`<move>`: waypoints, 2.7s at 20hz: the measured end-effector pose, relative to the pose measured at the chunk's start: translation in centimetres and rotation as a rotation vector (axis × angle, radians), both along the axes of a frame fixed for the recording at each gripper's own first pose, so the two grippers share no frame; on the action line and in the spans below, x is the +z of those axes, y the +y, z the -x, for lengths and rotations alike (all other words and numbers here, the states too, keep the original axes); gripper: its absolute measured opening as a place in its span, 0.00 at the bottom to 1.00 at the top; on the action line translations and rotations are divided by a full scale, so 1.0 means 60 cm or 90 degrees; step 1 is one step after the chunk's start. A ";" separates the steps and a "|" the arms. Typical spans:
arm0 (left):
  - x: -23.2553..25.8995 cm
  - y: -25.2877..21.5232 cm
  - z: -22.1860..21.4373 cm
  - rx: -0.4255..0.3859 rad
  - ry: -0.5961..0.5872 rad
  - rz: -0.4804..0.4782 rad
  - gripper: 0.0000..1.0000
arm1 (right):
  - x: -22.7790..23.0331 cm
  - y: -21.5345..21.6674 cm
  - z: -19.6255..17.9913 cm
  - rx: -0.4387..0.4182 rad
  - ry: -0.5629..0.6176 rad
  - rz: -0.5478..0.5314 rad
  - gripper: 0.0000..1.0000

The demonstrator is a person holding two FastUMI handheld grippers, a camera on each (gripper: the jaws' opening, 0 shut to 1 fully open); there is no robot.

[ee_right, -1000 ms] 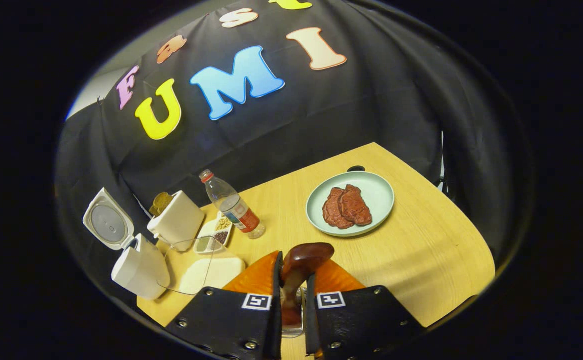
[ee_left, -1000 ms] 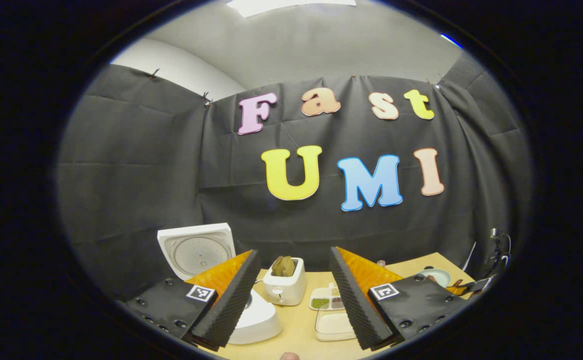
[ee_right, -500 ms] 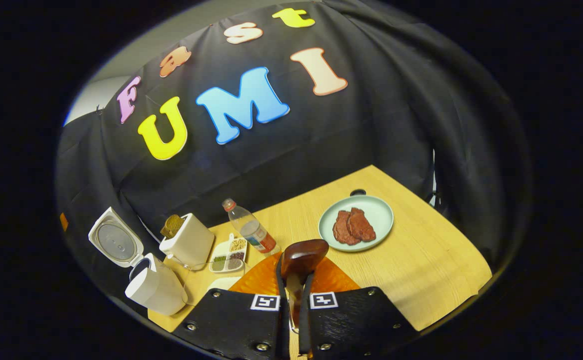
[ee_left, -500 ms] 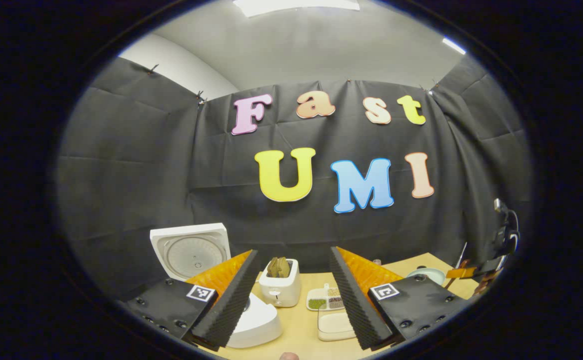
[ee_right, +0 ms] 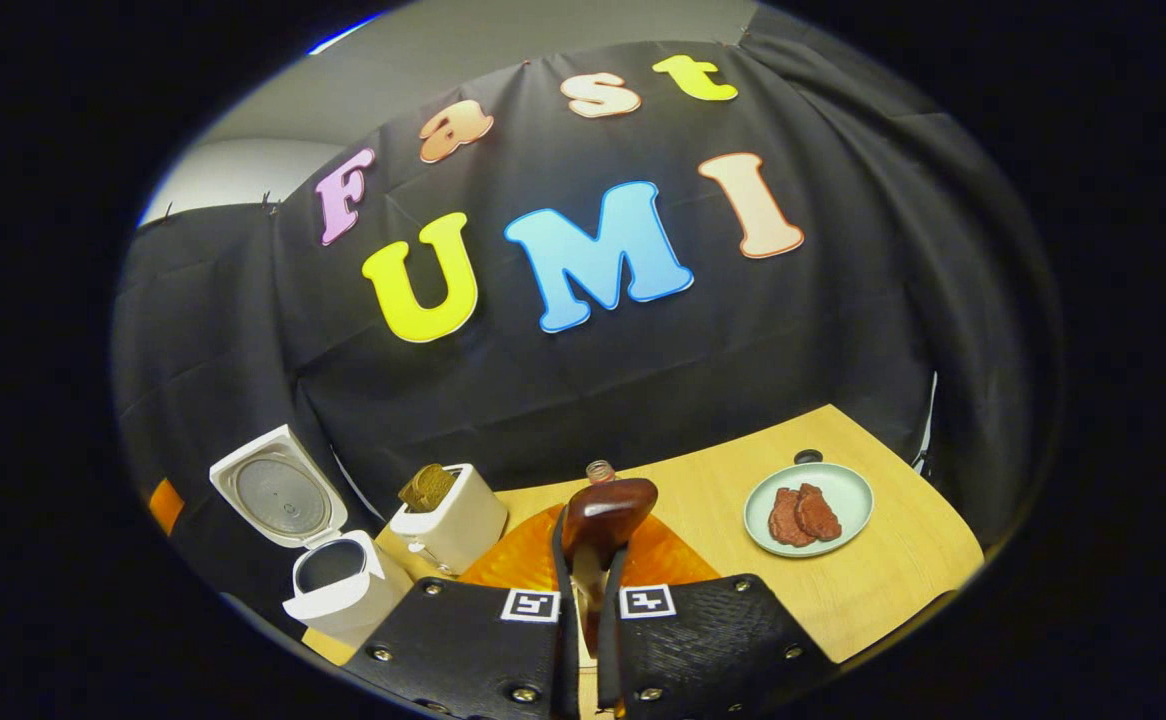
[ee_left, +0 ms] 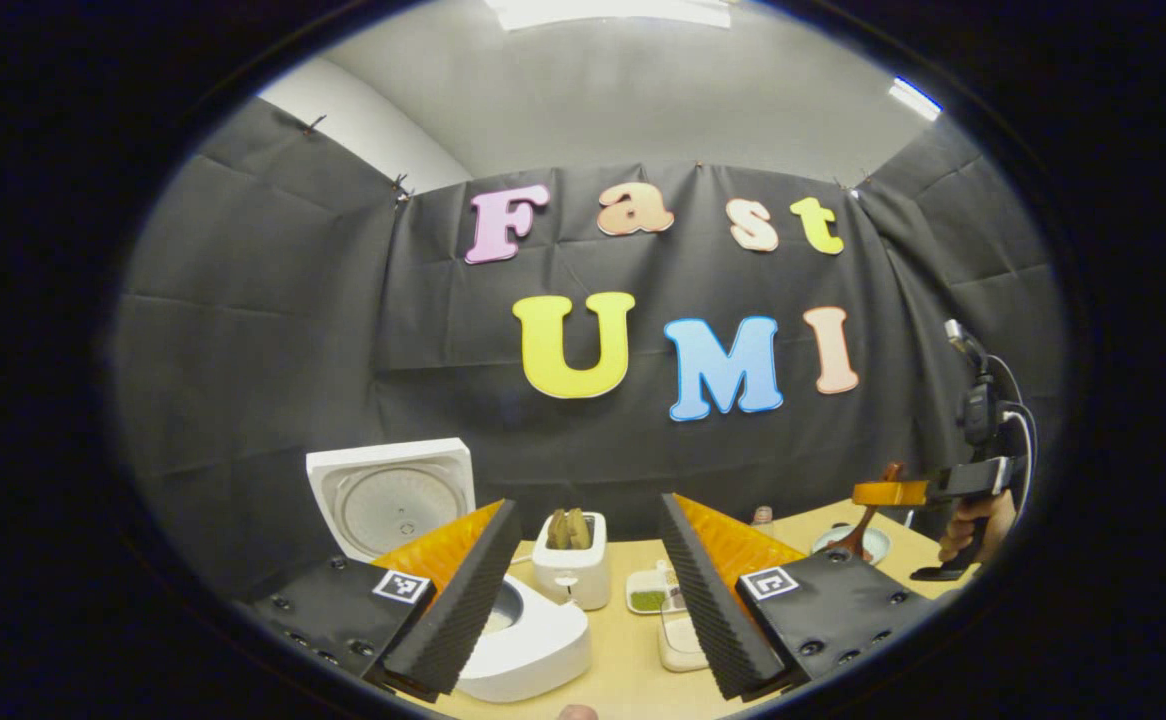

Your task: Close the left gripper, press the button to open the rice cooker; take a wooden spoon from the chopstick holder with the right hand, scoop a spoonful of rice and pour it into the rice cooker, then put the wooden spoon back into the chopstick holder.

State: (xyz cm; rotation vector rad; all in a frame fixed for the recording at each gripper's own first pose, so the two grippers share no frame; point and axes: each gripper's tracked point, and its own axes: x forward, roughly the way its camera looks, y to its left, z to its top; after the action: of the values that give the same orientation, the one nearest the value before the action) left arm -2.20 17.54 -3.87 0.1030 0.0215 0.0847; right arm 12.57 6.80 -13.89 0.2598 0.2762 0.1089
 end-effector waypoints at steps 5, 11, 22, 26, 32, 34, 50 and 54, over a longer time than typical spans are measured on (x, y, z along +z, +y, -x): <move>-0.009 0.034 0.010 -0.027 -0.002 -0.004 0.97 | -0.060 0.067 -0.035 0.004 0.029 0.039 0.07; -0.043 0.070 0.014 -0.045 0.021 -0.024 0.97 | -0.157 0.107 -0.096 -0.006 0.053 0.141 0.07; -0.087 0.139 0.018 -0.027 0.082 -0.016 0.97 | -0.270 0.173 -0.127 0.023 0.084 0.209 0.08; -0.092 0.148 0.028 -0.013 0.088 -0.017 0.97 | -0.275 0.199 -0.112 0.038 0.120 0.087 0.08; -0.085 0.127 0.022 -0.016 0.080 -0.011 0.97 | -0.268 0.131 -0.110 -0.032 0.189 -0.243 0.07; -0.079 0.112 0.021 -0.025 0.073 -0.010 0.97 | -0.243 0.096 -0.105 -0.056 0.178 -0.294 0.07; -0.071 0.113 0.030 -0.045 0.041 0.031 0.96 | 0.029 0.100 -0.068 0.027 0.055 -0.608 0.07; -0.069 0.132 0.045 -0.047 0.038 0.033 0.97 | 0.057 0.160 -0.069 0.069 0.056 -0.614 0.07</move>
State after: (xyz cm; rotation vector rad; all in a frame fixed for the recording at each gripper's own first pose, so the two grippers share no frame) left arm -4.89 25.44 -8.02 0.0544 0.0786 0.0068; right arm 16.73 16.39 -10.46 1.2103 0.3102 0.3365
